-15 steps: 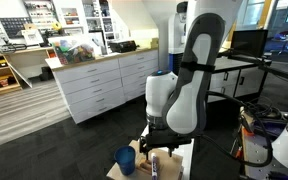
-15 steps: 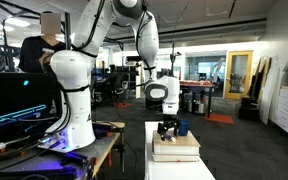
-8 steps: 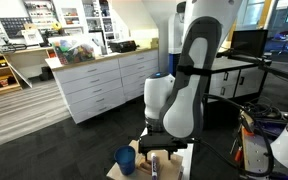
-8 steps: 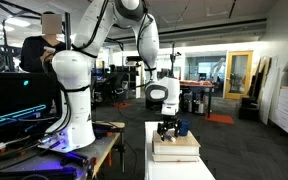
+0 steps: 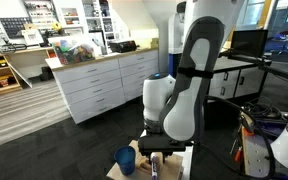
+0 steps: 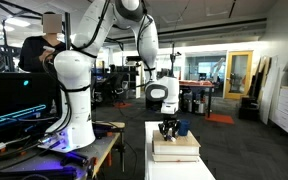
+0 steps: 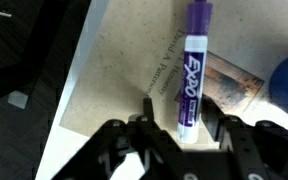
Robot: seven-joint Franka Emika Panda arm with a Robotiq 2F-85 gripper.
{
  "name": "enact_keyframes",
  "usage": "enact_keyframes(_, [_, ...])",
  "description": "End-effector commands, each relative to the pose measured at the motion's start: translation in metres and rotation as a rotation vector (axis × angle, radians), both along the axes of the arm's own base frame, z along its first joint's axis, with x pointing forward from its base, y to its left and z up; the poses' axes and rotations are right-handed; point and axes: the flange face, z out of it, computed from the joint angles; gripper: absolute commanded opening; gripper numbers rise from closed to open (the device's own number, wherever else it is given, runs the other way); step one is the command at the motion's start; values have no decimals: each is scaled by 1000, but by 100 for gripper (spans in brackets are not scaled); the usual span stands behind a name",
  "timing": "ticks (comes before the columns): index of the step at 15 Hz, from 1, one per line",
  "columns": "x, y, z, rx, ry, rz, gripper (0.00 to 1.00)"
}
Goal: Pick up the pen from the top of the books and put it in the blue cup.
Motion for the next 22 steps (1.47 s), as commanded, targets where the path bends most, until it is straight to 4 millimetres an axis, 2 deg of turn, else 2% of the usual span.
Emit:
enact_keyframes(1, [-2,1,3,-21,-8,-14,24])
enact_keyframes(4, [-1,0,3,-40,-13,-11,5])
enact_keyframes(5, [-1,0,4,-47,-12,-10,4])
enact_keyframes(7, [-1,-1,8,-64,-7,-15,7])
enact_keyframes(14, [3,-7,29,-124,-10,-65,7])
enact_keyframes(22, [15,-22,70,-118,7,-149,7])
